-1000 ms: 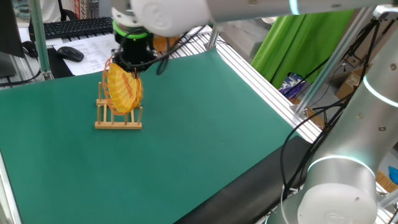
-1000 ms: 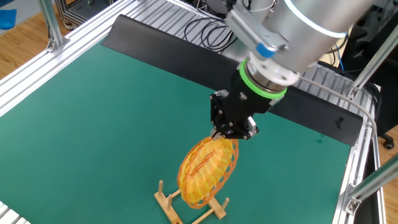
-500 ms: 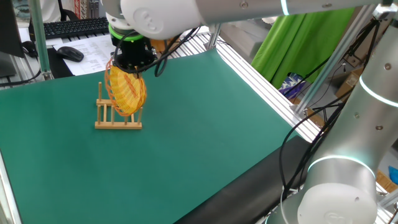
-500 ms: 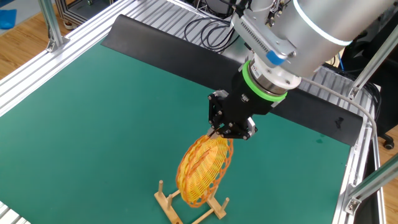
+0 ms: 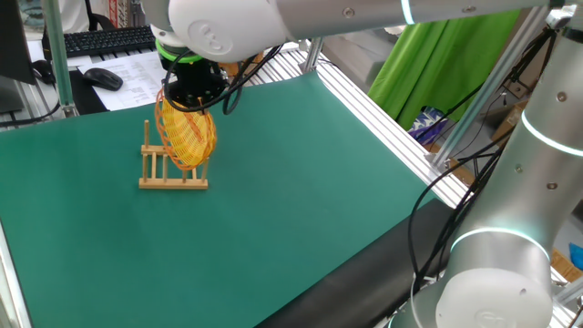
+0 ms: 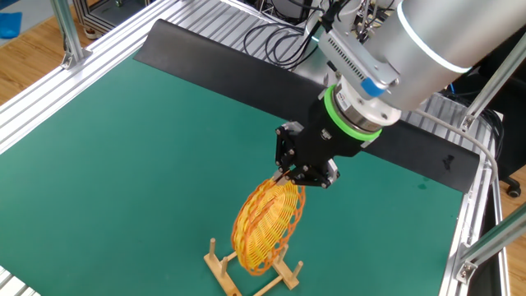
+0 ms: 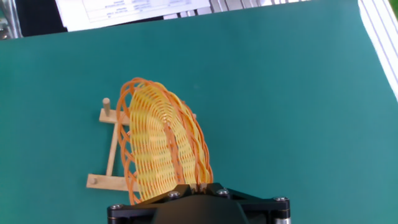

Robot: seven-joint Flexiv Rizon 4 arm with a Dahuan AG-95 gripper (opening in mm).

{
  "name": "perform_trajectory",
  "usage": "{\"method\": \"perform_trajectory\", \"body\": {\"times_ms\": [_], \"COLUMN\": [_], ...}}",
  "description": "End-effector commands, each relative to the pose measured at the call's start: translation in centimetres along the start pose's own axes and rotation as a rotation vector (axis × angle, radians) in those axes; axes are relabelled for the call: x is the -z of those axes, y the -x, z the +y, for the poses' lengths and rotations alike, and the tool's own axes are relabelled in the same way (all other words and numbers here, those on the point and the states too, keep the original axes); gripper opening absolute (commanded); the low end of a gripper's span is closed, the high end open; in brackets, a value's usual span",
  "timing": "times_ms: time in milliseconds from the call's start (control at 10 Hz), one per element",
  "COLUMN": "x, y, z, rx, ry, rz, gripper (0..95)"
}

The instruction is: Put the dish on the dish rack

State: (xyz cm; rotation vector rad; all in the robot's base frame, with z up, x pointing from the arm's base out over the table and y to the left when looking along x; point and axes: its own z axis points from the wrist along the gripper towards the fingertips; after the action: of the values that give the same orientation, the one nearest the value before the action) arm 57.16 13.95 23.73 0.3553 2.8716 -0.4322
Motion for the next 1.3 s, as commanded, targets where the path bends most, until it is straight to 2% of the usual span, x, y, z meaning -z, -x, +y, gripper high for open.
{"method": "perform_trajectory", "body": {"times_ms": [100, 400, 800, 1300], "x": [-0.5, -0.8, -0.4, -0.9], "y": [0.0, 0.0, 0.0, 0.3], "z": [0.5, 0.7, 0.2, -0.4], "rx": [-0.01, -0.014, -0.018, -0.007], "ry": [0.003, 0.003, 0.002, -0.026], "rz": [-0.009, -0.008, -0.017, -0.046], "gripper": [0.0, 0.0, 0.0, 0.0]}}
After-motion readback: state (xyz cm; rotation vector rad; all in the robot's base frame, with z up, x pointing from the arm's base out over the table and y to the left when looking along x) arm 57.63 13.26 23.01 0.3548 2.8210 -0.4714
